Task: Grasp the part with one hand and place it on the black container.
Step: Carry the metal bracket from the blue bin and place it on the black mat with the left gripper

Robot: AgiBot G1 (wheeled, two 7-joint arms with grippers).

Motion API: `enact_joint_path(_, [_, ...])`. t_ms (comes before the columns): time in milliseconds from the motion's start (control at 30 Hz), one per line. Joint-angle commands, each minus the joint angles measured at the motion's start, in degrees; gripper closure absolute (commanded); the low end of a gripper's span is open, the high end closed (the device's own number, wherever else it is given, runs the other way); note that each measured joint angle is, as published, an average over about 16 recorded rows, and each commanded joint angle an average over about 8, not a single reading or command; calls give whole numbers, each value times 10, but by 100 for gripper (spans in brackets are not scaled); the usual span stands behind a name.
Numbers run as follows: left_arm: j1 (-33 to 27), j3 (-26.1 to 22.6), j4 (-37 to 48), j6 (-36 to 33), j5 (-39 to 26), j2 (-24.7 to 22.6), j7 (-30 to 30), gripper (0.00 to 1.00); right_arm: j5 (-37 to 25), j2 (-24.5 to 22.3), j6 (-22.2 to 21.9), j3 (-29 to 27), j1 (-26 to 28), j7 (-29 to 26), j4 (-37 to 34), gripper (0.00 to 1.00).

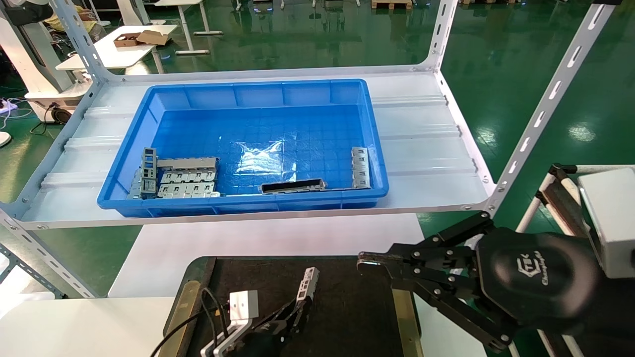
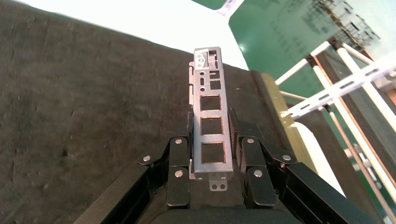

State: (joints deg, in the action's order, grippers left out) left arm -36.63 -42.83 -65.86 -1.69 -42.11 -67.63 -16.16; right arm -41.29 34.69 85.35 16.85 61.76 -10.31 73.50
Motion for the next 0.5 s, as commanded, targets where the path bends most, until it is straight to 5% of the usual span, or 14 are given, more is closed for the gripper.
enact_joint_path(33, [-2, 2, 11, 13, 1, -14, -1, 100, 0, 0, 0, 0, 0, 0, 0, 100])
enact_joint_path(500, [-16, -6, 64, 47, 1, -63, -1, 100, 0, 0, 0, 1, 0, 0, 0, 100])
